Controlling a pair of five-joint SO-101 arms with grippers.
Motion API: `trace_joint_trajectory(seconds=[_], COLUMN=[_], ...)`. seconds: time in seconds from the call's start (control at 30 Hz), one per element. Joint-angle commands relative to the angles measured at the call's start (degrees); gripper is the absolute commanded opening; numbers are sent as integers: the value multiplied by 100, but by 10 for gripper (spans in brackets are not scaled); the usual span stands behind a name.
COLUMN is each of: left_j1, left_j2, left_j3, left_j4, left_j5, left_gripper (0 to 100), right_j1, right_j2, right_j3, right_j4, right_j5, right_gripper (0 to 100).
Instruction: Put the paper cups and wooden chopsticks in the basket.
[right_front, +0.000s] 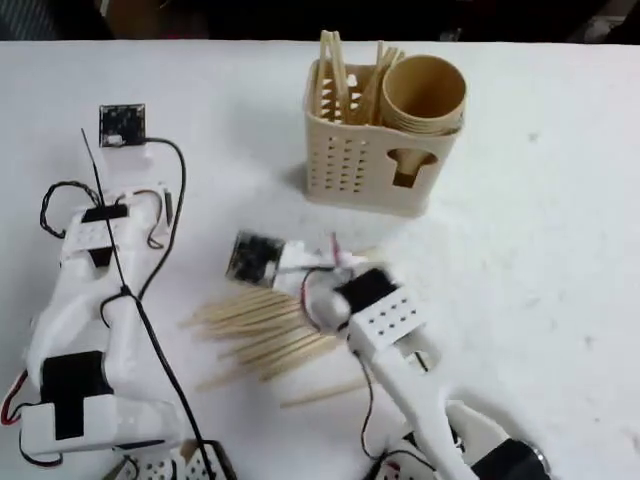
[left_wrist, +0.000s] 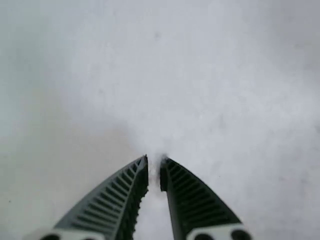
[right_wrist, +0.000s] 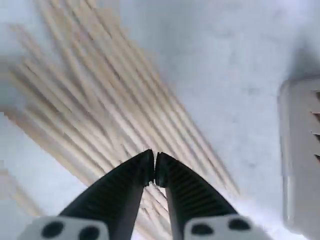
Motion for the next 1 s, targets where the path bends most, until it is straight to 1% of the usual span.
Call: trace_joint_trajectory(seconds=[0.0, 0.07, 0.1, 0.27, 0.43, 0.63, 0.8, 0.9, 0.97], left_j1=[-48, -57, -57, -57, -57, -48, -40, -31, -31], left_j2=[-224, -224, -224, -224, -224, -224, -215, -215, -215], left_j3=[-35, -35, -35, -35, -35, -35, -35, -35, -35], left_j4=[-123, -123, -123, -123, -123, -123, -123, -123, -123], left_j5=[-35, -35, -35, -35, -35, -35, -35, -35, -35], left_gripper=[68, 68, 68, 68, 68, 68, 68, 68, 68], right_j1=[-462, -497, -497, -514, -523, -488, -664, -866, -866], right_j2=[-163, -101, -22, 796, 1578, 1349, 989, 1191, 1455], right_j3=[97, 97, 70, -211, -413, -378, -308, -105, -79], right_j4=[-207, -321, -347, -664, -681, -497, -180, -479, -716], right_j5=[-44, -44, -26, 0, 0, -53, -62, -62, -53], right_gripper=[118, 178, 189, 159, 152, 152, 152, 152, 152])
